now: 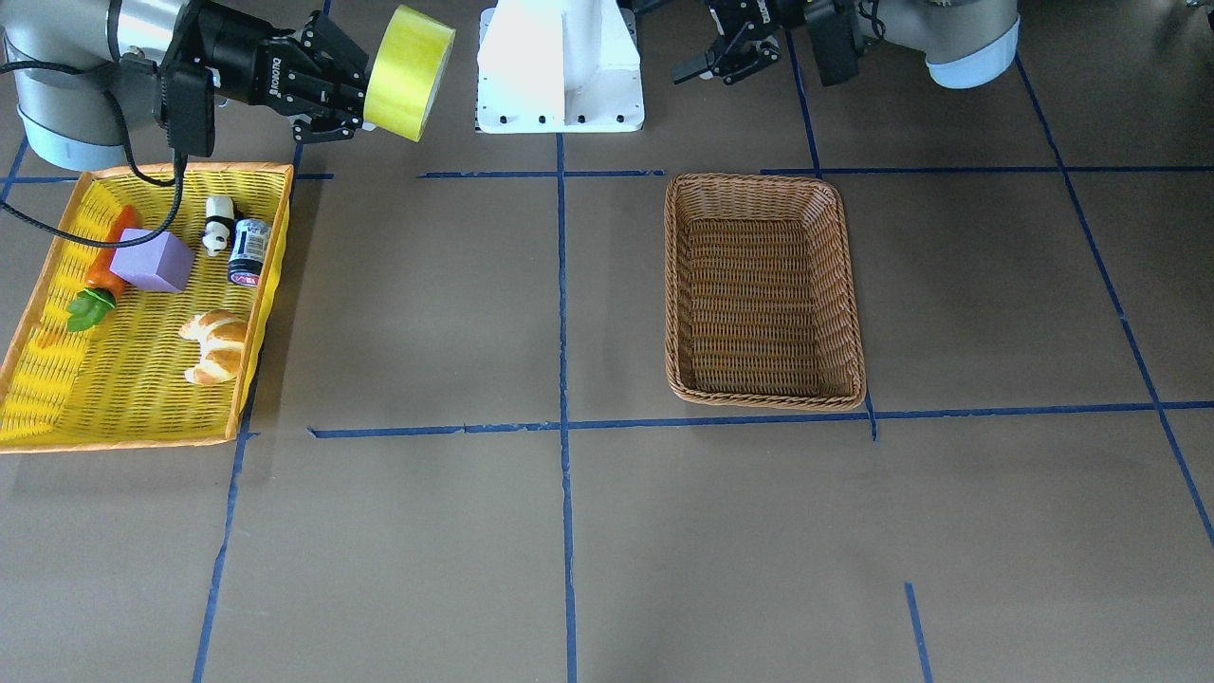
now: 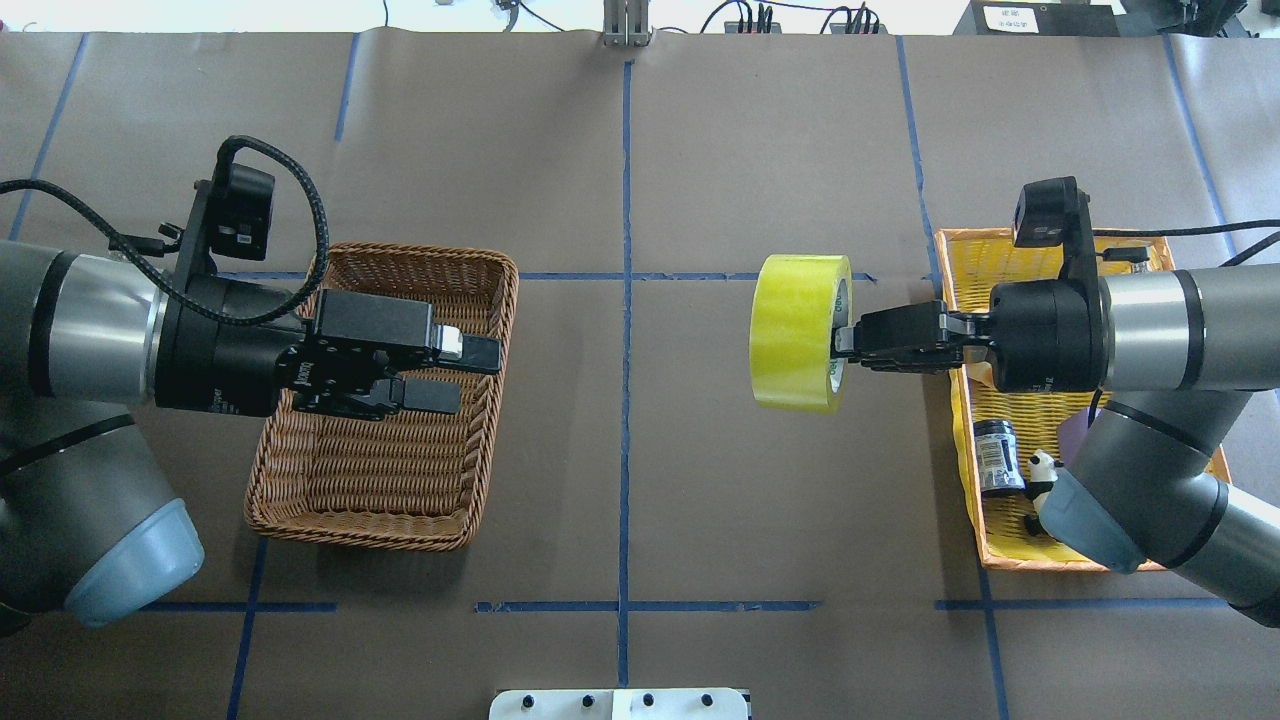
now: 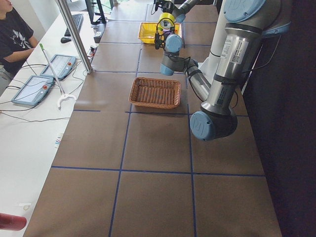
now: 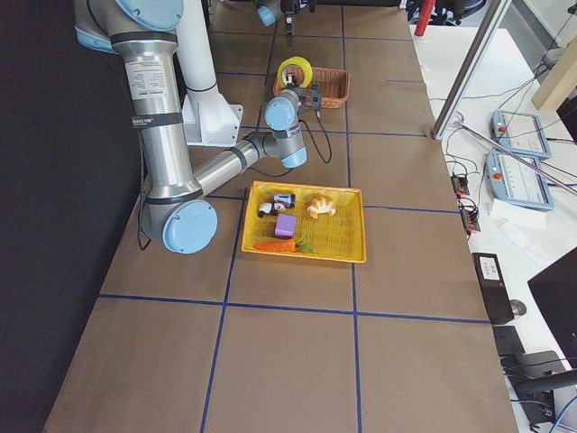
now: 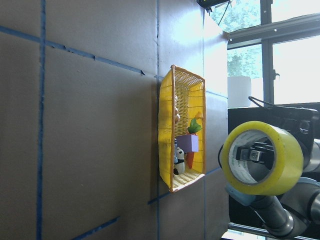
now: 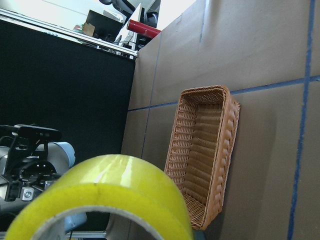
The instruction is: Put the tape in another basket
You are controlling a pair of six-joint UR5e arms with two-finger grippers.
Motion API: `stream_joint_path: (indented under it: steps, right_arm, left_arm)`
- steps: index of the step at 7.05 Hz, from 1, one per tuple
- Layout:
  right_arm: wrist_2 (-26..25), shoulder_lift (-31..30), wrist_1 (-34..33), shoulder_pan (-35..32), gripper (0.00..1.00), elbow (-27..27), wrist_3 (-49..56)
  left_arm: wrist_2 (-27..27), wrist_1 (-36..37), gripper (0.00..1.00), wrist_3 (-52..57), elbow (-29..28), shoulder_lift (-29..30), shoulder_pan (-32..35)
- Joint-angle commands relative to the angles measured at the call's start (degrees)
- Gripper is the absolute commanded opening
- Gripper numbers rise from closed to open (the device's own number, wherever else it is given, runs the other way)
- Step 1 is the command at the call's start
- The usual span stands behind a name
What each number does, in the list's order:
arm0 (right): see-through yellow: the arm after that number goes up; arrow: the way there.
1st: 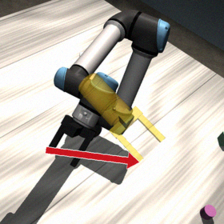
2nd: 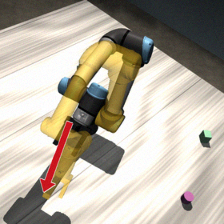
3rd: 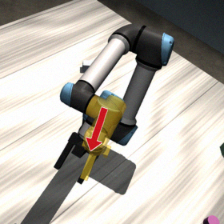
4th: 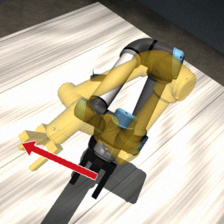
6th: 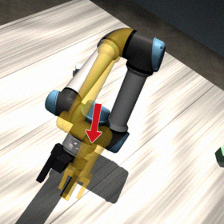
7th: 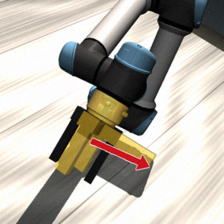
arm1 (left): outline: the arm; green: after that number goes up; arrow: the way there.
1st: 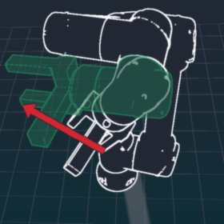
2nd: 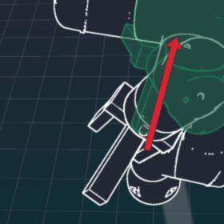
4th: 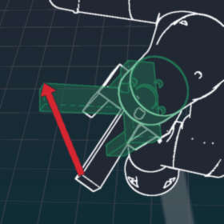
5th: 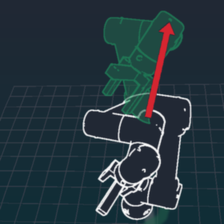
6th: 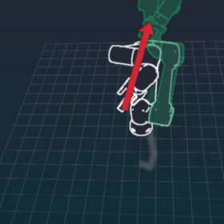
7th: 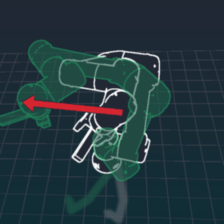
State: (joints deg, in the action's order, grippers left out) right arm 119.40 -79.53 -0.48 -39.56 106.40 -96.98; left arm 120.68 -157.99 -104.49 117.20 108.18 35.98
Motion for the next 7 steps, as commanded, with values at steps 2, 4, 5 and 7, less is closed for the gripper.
stream_joint_path:
  steps: [2, 4, 5, 7]
  right_arm:
    - [-1.4, 0.5, 3.1, 4.7, 0.01, 1.5, -0.3]
    - [-4.0, 0.6, 3.9, 10.7, 0.0, 2.2, -0.4]
    - [-6.7, 0.6, 3.9, 14.0, 0.0, 3.0, -0.3]
    - [-12.3, 2.4, 3.9, 18.6, 0.0, 4.2, -0.7]
  left_arm:
    - [-10.2, -8.3, 1.0, -8.2, 1.9, 0.7, -5.3]
    - [-10.3, -9.4, 1.0, -8.5, 1.9, 1.1, -5.4]
    - [-10.3, -9.4, 1.0, -8.5, 1.9, 1.8, -5.8]
    - [-10.3, -9.4, 1.0, -8.7, 1.9, 2.0, -6.8]
